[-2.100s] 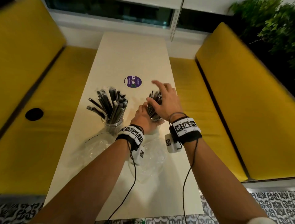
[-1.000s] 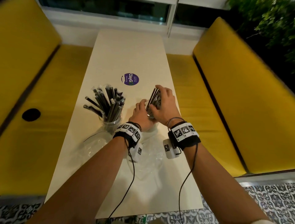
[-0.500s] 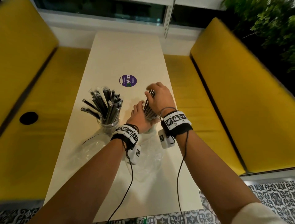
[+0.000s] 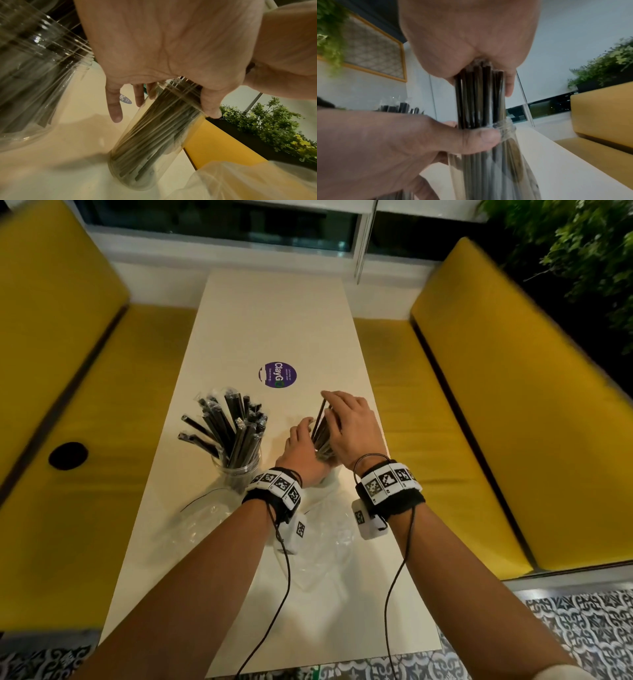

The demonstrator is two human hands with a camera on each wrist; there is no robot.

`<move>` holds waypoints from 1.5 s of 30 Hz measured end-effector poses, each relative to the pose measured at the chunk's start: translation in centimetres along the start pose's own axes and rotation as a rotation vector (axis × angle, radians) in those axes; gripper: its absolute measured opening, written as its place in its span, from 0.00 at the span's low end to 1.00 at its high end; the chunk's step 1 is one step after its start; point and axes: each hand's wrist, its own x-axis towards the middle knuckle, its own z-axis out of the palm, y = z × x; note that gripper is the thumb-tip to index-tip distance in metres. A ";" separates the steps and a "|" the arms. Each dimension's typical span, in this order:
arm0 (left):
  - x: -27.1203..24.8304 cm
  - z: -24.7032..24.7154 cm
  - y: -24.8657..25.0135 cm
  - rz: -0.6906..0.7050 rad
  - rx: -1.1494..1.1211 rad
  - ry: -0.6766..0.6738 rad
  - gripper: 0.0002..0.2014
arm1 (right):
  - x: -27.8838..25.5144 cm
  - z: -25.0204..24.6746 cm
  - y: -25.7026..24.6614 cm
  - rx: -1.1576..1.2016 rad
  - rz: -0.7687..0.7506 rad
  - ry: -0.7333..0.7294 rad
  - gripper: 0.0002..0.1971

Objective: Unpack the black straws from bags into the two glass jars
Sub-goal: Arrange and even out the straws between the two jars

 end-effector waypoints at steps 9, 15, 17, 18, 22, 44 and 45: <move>0.2 0.1 -0.2 -0.003 -0.021 -0.004 0.58 | 0.1 -0.2 -0.4 0.104 0.042 0.055 0.09; 0.1 0.1 -0.1 -0.017 -0.031 -0.009 0.58 | 0.5 0.0 0.2 0.252 0.086 0.137 0.07; 0.1 0.0 -0.1 -0.015 -0.031 -0.004 0.58 | 0.4 0.7 0.4 0.187 0.055 0.176 0.09; 0.1 0.0 -0.1 -0.013 -0.030 -0.003 0.58 | 0.3 1.1 0.4 0.118 0.049 0.162 0.12; -0.1 -0.2 0.2 -0.008 -0.014 -0.017 0.57 | -0.2 0.9 0.2 -0.128 0.055 0.075 0.22; -1.5 -0.5 0.7 -0.057 -0.050 0.034 0.56 | -1.6 0.1 -0.6 -0.170 -0.094 0.059 0.28; -1.6 -0.5 0.7 -0.058 -0.056 0.035 0.58 | -1.0 -0.1 -0.7 -0.167 -0.068 0.061 0.27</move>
